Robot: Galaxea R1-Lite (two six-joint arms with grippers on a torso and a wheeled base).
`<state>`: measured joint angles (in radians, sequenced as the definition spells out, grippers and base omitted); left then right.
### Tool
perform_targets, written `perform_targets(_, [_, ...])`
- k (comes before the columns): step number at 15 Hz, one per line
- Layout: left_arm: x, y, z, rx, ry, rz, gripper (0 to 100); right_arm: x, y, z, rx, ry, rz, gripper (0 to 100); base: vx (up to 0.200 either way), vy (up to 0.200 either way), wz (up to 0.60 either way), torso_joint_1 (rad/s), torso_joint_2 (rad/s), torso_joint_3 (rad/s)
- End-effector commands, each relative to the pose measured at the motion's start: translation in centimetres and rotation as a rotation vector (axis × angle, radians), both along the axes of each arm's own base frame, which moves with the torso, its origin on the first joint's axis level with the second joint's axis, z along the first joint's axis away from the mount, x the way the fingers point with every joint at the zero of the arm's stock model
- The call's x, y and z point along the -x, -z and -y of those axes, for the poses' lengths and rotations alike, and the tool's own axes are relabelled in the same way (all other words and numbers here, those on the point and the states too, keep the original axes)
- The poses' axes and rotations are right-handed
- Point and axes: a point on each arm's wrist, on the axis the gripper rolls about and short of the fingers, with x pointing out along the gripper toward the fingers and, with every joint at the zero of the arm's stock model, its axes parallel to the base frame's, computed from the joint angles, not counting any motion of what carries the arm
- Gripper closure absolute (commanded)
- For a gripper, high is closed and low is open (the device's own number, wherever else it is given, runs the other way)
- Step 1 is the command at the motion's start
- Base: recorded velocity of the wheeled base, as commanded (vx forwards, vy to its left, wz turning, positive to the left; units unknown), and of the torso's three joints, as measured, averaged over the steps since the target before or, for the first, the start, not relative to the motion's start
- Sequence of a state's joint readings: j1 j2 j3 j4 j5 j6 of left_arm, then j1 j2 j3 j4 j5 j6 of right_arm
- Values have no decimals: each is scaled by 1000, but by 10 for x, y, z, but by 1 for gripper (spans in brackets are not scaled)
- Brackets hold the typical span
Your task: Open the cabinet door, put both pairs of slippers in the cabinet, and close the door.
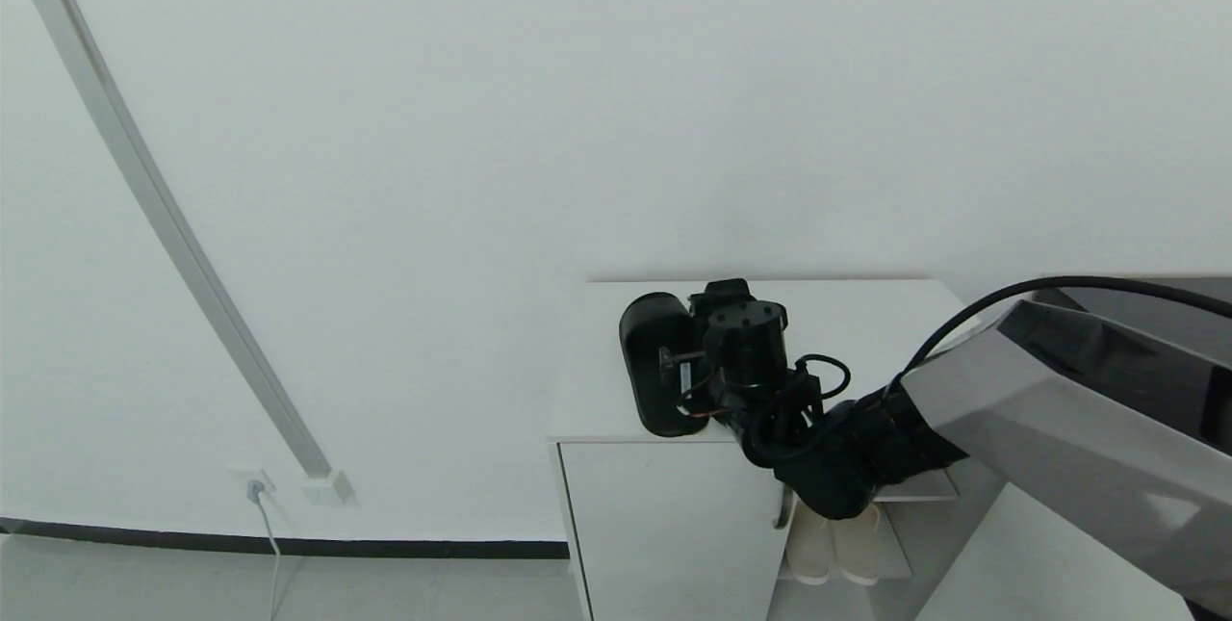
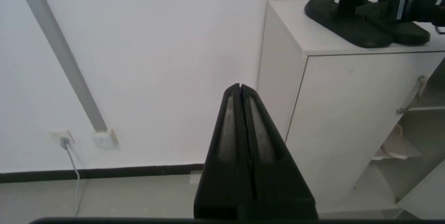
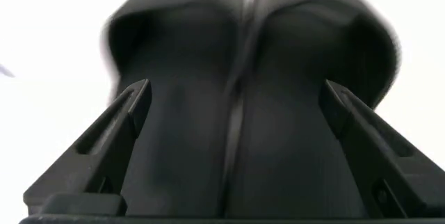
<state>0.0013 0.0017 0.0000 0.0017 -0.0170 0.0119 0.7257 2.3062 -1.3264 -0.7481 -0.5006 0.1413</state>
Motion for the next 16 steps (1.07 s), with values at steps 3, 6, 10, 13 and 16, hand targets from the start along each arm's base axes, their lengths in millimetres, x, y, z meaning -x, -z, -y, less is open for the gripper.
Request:
perform_targets(3, [0,0,0,0,0,0,100,-29,15,-6,1,30,-1,0,0,0,0,0,0,0])
perform_targets(6, [0,0,0,0,-2,0,100,-40,14,-3,2,49,-2,0,0,0,0,0,0,0])
perform_targets(10, [0,0,0,0,0,0,100,-45,16,-5,-1,55,1,0,0,0,0,0,0,0])
perform_targets(13, [0,0,0,0,-2,0,100,-47,13,-6,-8,55,10,100,0,0,0,0,0,0])
perform_targets(16, [0,0,0,0,0,0,100,-47,13,-6,-5,56,12,100,0,0,0,0,0,0])
